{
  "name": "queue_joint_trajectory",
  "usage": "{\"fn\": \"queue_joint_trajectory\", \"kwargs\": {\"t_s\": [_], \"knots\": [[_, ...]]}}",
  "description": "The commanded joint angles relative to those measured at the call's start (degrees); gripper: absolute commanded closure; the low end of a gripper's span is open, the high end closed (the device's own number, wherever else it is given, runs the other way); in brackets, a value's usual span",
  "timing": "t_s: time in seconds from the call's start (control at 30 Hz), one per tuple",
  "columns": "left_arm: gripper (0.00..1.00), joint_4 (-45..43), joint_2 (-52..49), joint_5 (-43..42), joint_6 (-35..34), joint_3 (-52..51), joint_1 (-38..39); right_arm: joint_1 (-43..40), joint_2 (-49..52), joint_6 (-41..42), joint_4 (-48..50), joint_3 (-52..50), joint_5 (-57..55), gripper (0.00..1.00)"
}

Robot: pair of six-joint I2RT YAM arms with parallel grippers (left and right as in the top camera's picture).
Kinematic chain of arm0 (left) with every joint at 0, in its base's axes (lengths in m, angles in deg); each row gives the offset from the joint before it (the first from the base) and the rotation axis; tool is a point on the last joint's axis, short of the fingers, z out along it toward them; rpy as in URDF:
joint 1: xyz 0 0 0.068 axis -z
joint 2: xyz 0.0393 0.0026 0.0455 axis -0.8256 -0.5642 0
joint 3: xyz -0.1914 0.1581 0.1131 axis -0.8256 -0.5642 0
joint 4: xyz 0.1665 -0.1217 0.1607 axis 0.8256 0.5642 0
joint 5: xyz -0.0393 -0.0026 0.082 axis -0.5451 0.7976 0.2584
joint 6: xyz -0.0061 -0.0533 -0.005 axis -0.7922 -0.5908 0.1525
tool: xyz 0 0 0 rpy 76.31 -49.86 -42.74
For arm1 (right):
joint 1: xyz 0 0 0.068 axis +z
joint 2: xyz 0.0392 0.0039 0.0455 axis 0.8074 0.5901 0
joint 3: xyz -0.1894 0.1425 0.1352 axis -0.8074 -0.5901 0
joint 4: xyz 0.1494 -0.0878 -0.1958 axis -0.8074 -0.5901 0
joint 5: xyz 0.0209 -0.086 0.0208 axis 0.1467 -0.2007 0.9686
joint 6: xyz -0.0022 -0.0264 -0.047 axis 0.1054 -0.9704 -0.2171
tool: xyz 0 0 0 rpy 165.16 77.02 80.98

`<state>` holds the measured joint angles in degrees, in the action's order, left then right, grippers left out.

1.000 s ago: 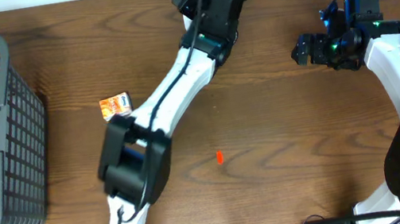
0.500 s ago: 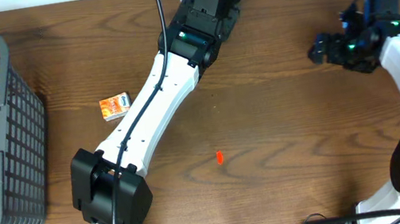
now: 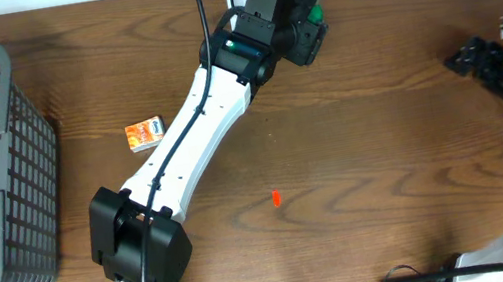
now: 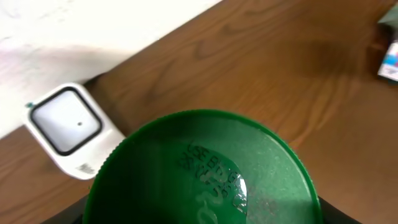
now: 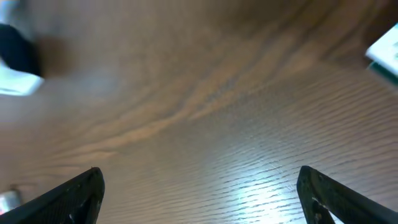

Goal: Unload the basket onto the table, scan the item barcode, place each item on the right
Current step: 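Carry the jar right and set it down with the left gripper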

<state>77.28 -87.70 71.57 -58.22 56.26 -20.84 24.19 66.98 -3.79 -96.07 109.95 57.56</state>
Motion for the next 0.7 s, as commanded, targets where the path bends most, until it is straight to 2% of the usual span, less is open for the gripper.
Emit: {"fn": "queue_joint_trajectory", "kwargs": {"t_s": [0.0,0.07,0.2,0.27,0.37,0.67], "knots": [[0.71,-0.7,-1.51,-3.76,-1.33,1.92,0.7,-2.21,-6.82,-1.66,-0.15,0.0,5.38,0.02],[0.71,-1.25,-2.71,-3.74,-1.36,1.92,1.11,-2.51,-9.66,-1.68,-0.13,0.0,5.42,0.01],[0.72,-3.17,-5.4,-4.24,-5.81,1.9,1.33,-2.49,-13.62,-1.66,-0.57,0.0,6.73,0.01],[0.72,-3.76,-6.97,-7.76,-6.05,1.9,1.33,-2.47,-14.84,-1.66,-0.74,0.0,6.67,0.01],[0.72,-4.0,-9.46,-11.04,-7.54,1.9,1.49,-2.51,-15.78,-1.68,-0.72,0.0,6.62,0.01],[0.71,-4.72,-13.88,-11.26,-8.81,1.9,5.46,-2.51,-15.82,-1.68,-0.92,0.0,6.62,0.01]]}}
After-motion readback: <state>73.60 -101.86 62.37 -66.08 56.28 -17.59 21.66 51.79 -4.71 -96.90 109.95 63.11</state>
